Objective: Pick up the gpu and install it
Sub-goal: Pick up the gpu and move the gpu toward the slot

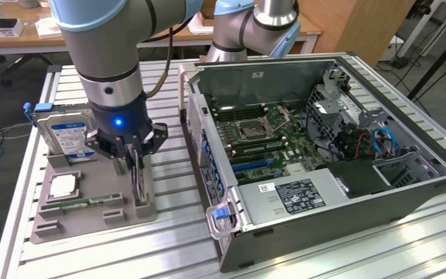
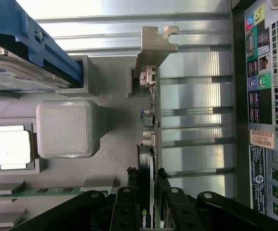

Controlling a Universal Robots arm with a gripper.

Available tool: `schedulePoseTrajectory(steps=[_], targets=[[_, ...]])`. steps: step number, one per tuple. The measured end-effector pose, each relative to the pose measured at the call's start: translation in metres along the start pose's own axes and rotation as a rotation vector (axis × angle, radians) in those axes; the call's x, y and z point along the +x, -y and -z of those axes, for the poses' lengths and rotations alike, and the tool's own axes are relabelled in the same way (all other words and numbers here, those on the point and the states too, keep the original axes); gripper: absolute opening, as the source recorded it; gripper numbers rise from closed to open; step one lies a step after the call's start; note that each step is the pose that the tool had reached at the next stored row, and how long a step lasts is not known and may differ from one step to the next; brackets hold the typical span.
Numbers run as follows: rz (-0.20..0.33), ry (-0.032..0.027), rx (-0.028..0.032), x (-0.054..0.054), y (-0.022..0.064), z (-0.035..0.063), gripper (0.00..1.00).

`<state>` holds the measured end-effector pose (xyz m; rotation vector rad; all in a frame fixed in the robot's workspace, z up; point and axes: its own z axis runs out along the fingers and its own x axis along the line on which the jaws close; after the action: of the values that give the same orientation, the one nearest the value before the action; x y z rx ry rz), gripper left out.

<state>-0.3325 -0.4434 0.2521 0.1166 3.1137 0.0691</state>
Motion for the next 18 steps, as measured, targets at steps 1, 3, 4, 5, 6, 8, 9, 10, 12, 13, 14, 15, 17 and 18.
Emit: schedulePoseTrajectory(steps=[1, 3, 4, 5, 6, 8, 9, 10, 12, 13, 14, 15, 17, 18], targets=[[0.000, 0.0000, 0.0000, 0.0000, -0.0001, 0.0012, 0.26], [0.000, 0.0000, 0.0000, -0.0001, -0.0002, 0.0037, 0.26], [0.000, 0.0000, 0.0000, -0.0001, -0.0002, 0.0049, 0.26], [0.000, 0.0000, 0.0001, -0.0001, -0.0003, 0.0061, 0.26], [0.000, 0.0001, 0.0000, -0.0002, -0.0003, 0.0062, 0.26], [0.000, 0.0001, -0.0002, -0.0002, -0.0003, 0.0062, 0.26], [0.000, 0.0000, 0.0000, -0.0001, -0.0003, 0.0063, 0.26], [0.000, 0.0000, 0.0000, -0.0002, -0.0003, 0.0063, 0.26], [0.000, 0.0000, 0.0000, -0.0001, -0.0003, 0.0062, 0.26], [0.000, 0.0000, 0.0000, -0.0002, -0.0003, 0.0063, 0.26], [0.000, 0.0000, -0.0001, -0.0002, -0.0003, 0.0062, 0.26], [0.000, 0.0000, 0.0000, -0.0001, -0.0003, 0.0063, 0.26], [0.000, 0.0001, 0.0000, -0.0001, -0.0003, 0.0063, 0.26], [0.000, 0.0001, -0.0001, -0.0002, -0.0003, 0.0063, 0.26]])
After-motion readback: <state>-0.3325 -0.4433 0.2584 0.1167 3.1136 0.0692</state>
